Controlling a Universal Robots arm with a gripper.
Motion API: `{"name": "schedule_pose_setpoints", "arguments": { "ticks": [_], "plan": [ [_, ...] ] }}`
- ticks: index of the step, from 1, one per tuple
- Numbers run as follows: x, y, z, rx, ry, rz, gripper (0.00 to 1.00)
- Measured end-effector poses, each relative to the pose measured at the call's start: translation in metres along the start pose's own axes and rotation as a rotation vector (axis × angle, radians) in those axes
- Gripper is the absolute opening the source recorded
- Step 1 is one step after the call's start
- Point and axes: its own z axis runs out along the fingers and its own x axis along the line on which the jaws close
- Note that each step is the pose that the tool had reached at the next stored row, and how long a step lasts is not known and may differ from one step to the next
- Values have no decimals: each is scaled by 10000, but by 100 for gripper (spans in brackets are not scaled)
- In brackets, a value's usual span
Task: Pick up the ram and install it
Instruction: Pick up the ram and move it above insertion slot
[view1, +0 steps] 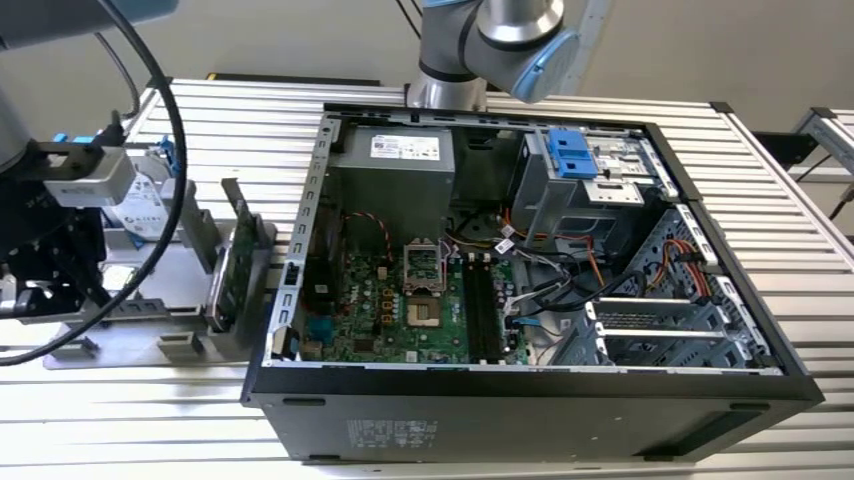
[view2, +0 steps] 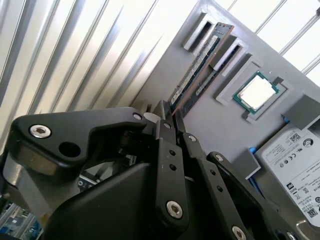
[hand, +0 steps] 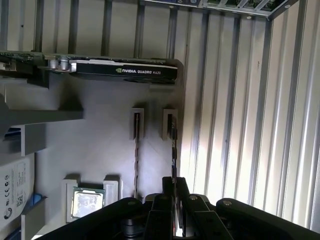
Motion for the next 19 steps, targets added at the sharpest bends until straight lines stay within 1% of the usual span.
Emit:
{"name": "schedule_pose_setpoints", "arguments": {
  "ticks": [19],
  "plan": [
    [-10,3,-194,0,0,0,0]
  ]
}}
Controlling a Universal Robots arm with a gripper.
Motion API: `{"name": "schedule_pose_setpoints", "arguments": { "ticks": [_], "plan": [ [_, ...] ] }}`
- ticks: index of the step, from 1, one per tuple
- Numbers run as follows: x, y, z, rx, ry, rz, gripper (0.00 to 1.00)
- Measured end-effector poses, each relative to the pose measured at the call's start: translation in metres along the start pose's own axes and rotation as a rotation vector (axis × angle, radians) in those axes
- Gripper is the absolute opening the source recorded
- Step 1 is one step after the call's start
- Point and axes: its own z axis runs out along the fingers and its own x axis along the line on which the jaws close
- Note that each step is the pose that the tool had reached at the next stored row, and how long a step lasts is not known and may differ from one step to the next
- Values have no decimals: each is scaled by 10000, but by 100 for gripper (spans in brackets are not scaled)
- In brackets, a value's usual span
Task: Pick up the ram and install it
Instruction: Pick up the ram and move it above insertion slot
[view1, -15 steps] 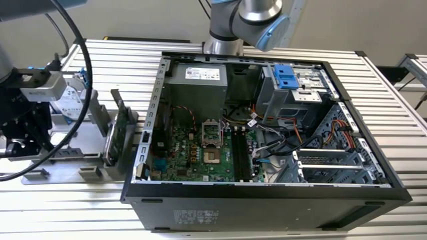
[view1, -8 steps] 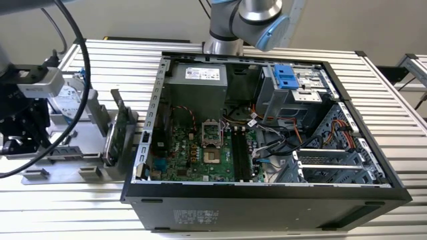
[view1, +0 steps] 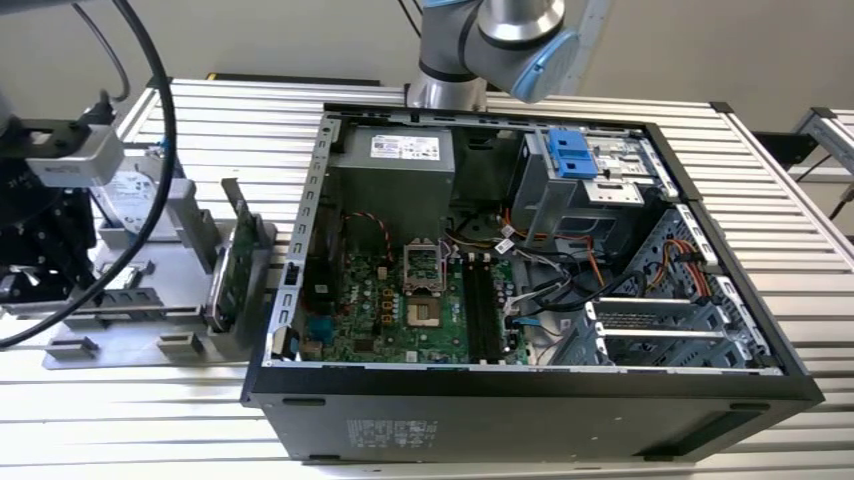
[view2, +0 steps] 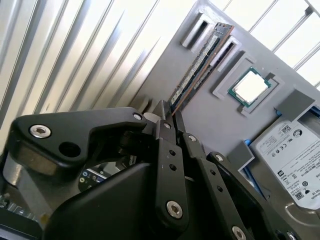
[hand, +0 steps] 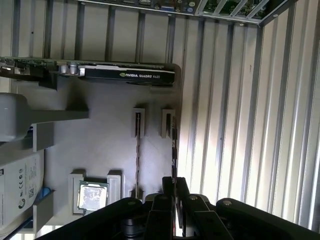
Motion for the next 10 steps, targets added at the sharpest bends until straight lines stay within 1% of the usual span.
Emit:
{"name": "schedule_pose_setpoints", "arguments": {
  "ticks": [10],
  "plan": [
    [-5,1,-95,0,0,0,0]
  ]
}}
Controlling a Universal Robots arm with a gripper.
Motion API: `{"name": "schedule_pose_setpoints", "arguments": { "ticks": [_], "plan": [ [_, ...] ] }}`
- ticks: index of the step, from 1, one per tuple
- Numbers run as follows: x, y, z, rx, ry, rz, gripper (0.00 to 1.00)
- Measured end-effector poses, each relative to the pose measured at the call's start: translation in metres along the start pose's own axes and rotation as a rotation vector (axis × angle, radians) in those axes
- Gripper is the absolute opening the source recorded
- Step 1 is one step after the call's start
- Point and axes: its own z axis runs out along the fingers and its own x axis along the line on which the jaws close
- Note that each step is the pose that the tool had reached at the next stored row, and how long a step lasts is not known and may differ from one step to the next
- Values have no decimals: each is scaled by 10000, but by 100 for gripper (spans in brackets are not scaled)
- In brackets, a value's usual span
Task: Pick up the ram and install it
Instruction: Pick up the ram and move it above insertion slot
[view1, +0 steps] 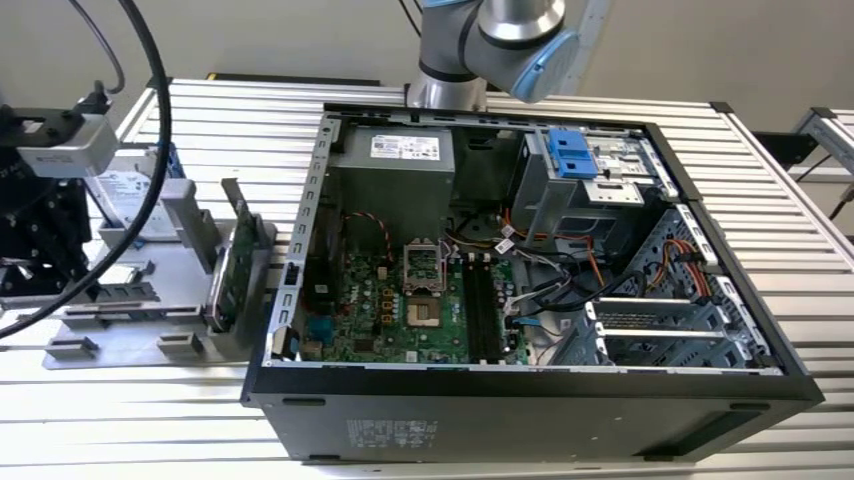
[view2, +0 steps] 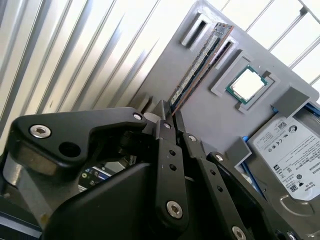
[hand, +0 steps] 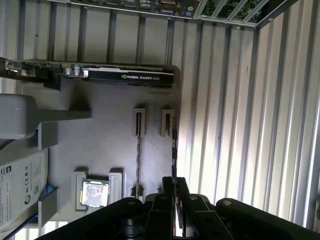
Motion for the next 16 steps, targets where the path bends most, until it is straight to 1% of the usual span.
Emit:
{"name": "schedule_pose_setpoints", "arguments": {
  "ticks": [16],
  "plan": [
    [-8,2,-150,0,0,0,0]
  ]
}}
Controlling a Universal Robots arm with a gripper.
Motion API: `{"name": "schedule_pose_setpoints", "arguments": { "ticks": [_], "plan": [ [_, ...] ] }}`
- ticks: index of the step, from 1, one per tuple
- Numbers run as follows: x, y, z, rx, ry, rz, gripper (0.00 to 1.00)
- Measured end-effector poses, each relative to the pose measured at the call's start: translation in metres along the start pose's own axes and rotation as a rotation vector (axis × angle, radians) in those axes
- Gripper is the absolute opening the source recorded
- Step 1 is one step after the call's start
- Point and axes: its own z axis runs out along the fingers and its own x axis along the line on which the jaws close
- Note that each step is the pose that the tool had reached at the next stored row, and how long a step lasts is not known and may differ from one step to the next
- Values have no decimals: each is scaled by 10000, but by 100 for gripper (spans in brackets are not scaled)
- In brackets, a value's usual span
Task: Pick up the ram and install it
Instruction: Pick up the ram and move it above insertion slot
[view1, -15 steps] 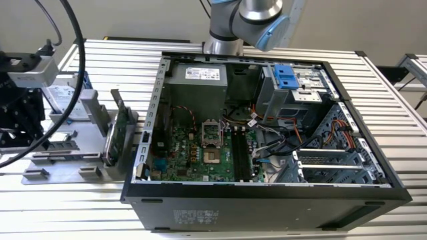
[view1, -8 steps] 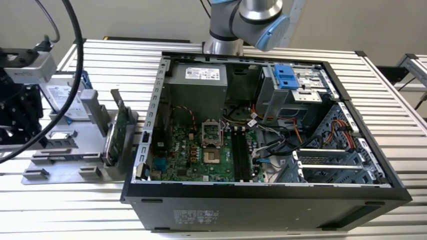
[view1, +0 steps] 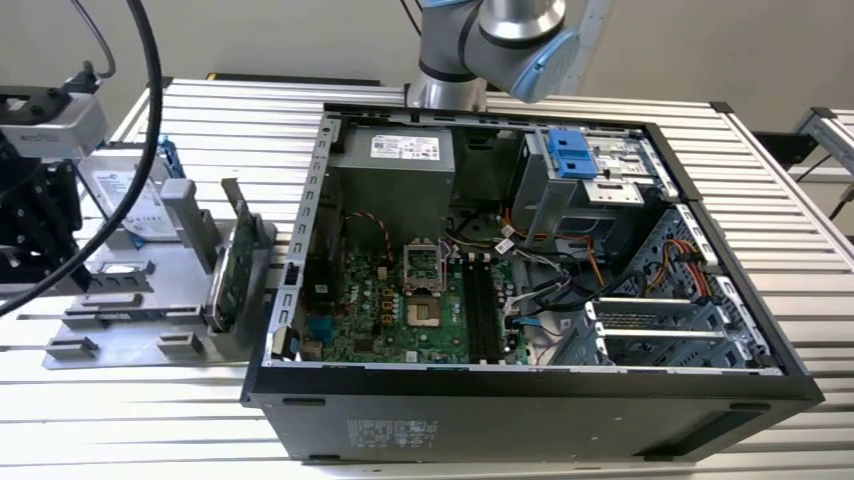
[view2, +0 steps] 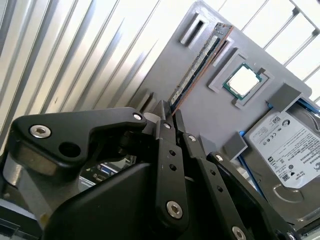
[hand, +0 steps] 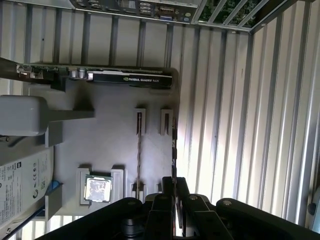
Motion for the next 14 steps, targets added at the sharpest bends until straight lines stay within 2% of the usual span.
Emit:
{"name": "schedule_pose_setpoints", "arguments": {
  "ticks": [14],
  "plan": [
    [-7,2,-133,0,0,0,0]
  ]
}}
